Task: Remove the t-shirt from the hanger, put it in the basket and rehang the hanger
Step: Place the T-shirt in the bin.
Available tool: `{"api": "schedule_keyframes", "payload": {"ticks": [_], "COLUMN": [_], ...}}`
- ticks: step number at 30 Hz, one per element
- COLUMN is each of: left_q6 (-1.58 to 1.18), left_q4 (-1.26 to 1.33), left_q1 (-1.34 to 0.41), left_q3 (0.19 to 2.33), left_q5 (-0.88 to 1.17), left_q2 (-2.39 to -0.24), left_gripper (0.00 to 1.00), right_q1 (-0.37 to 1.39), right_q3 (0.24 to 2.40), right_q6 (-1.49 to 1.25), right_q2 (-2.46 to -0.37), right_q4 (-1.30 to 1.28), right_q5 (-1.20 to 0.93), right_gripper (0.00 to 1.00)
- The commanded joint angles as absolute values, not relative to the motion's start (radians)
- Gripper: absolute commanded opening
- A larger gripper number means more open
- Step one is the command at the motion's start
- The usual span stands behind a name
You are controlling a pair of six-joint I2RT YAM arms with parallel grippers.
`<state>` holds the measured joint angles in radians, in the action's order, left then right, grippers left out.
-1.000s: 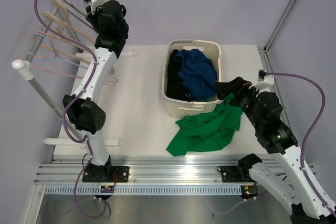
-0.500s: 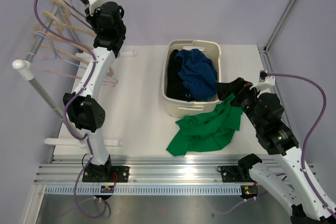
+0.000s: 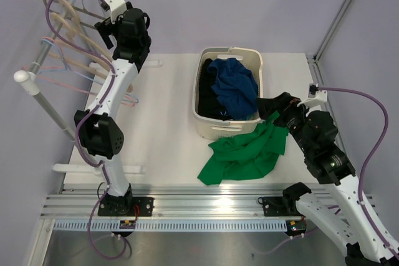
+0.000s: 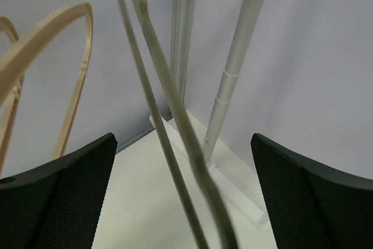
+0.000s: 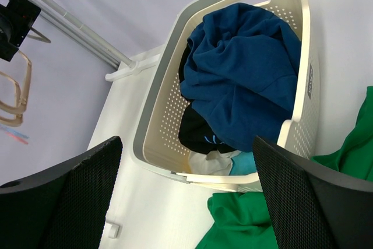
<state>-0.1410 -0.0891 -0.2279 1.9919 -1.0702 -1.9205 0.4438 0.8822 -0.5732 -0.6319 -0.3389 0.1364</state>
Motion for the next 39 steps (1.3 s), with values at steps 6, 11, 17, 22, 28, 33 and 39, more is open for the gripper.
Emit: {"api": "schedule_keyframes", "payload": {"ticks": [6,11,17,22,28,33,39], "left_q6": [-0.154,-0.198,-0.297,-0.255,-0.247,-0.23,-0.265], "left_q4": [-0.054,-0.054,-0.092,-0.089,-0.087,-0.078,-0.057], "left_q1": [-0.322,-0.403,-0.552,-0.759,-0.891,-0.973,-0.989], "left_q3": [1.841,1.77,1.61,1.375,1.194,1.065,0.97], "left_q5": [-0.632,-0.324,-0.147,-0.172,-0.138,-0.257,-0.23], "left_q2": [-1.61,-1.517,-1.369,-1.238,-1.137,-1.066,-0.968], "left_gripper": [0.99,0.99,0.99,0.99,0.99,0.99,0.99], "right_q1": [0.44,0.44,0.44,0.44,0.44,0.439,0.439], "right_q3": [0.88,0.877,0.864,0.812,0.752,0.663,0.615], "right_q6": [-0.569,-0.563,-0.65,-0.814,-1.072,-1.325,-1.489], "right_q2": [-0.66,-0.684,-0.681,-0.651,-0.661,-0.733,-0.883], "right_q4": [-0.305,-0.308,-0.324,-0.445,-0.603,-0.659,-0.617], "right_q5": [0.136,0.17,0.237,0.408,0.578,0.667,0.617], "right_gripper": [1.0,1.0,0.99,0.99,0.99,0.99,0.99]}}
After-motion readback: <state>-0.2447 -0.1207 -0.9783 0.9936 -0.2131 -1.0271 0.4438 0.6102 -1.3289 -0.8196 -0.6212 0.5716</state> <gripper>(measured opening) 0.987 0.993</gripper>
